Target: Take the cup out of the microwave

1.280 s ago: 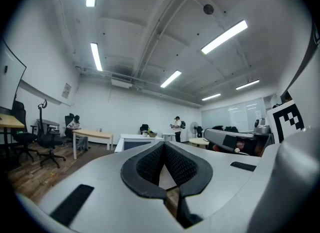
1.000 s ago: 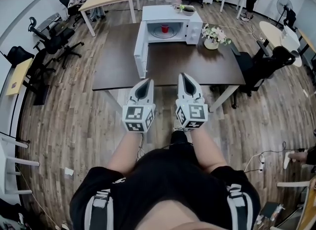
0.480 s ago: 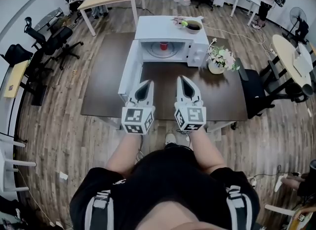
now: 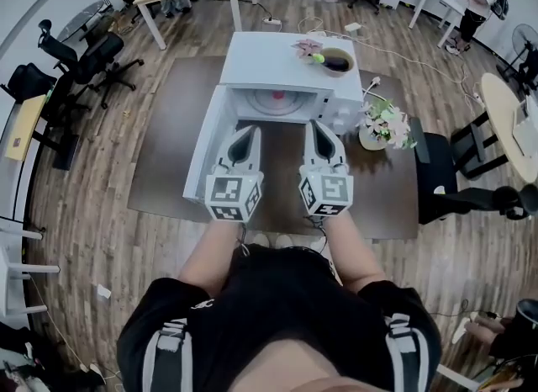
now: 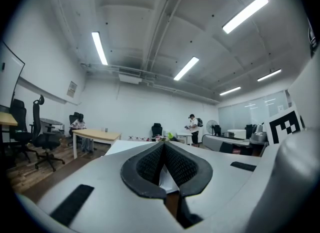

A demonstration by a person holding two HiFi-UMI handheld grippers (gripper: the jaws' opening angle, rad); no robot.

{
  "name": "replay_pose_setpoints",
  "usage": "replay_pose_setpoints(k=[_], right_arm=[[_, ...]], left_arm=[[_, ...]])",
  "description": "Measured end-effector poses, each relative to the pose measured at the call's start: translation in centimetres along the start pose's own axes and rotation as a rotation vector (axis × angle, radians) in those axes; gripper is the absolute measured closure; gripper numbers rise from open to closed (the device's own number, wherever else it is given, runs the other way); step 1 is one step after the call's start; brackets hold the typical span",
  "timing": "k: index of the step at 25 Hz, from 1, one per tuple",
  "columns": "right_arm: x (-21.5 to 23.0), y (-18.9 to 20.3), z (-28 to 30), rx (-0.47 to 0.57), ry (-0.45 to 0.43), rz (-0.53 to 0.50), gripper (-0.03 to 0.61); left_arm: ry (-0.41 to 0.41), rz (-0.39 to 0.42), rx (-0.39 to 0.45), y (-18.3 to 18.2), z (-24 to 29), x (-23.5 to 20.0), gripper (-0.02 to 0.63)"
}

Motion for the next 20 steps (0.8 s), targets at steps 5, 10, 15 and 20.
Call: replay_pose_setpoints(k=[5,10,15,20], right_arm=[[0.8,0.9,2.7,-0.005,0.005,0.003,0.580],[1.3,1.4,4.6,0.043,0.025,0.021,0.580],[1.7,3.9,7.5,0.023,-0.019,0.072,0.222],[3.5,10.0,10.9,-0.130,0.021,0.029,0.167]], left_arm=[[0.002,-0.004,-0.005,0.5,2.5,-1.4,0.621],[0.002,-0.011,-0.015,0.9,3.8,-2.6,0.621],[-0.024,-0.029,-0.010,1.5,4.1,-4.0,0.621],[-0.033,-0.041,-0.039,2.9,4.7,-5.1,0.621]])
Point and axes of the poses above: the fingertips, and each gripper's own axes: z forward along the fingers, x to its right, y out of its underside, the point moved 2 cm from there along -z, backward along the fingers, and after that the axes turned 15 degrees about z, right-handed, at the moved point
